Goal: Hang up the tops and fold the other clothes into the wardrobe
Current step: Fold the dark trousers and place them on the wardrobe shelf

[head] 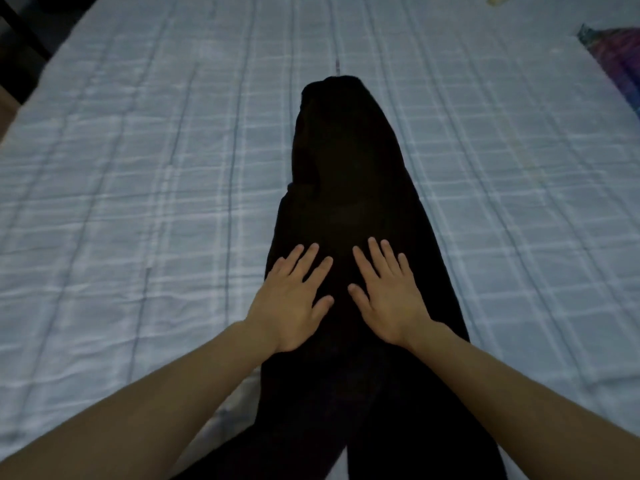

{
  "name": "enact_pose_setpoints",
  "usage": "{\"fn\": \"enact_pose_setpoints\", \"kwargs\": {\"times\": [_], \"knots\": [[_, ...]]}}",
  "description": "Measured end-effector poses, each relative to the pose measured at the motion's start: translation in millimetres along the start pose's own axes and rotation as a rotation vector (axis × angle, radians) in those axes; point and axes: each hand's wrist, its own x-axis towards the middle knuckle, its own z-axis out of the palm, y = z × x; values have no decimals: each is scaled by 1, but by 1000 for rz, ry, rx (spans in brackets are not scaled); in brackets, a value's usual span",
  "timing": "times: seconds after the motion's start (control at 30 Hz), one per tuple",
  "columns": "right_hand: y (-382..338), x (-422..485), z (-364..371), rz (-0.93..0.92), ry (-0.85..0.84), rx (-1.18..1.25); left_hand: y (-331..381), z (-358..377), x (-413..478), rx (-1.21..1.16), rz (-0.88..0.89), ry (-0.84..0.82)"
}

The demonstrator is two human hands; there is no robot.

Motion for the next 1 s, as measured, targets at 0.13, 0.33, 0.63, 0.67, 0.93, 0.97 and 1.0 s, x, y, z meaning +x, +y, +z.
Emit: {"fn": "enact_pose_setpoints", "kwargs": {"times": [0.13, 0.33, 0.63, 0.67, 0.93, 0.97, 1.0], "knots": [[-40, -55, 6, -90, -47, 24, -9, 3, -85, -90, 6, -60], [-88, -122, 10, -360, -143, 22, -18, -1, -188, -317, -58, -157], [-95, -146, 1, -456, -130, 44, 4, -7, -231, -181, -288, -519], [-89, -150, -5, -464, -139, 46, 8, -13, -233, -126, -288, -539], [-2, -210, -59, -322, -41, 204, 125, -64, -243, -233, -97, -497], [9, -218, -63, -283, -22, 202, 150, -60, -244, -280, -57, -448], [19, -227, -67, -244, -15, 194, 175, -54, -245, -340, -22, -415]]}}
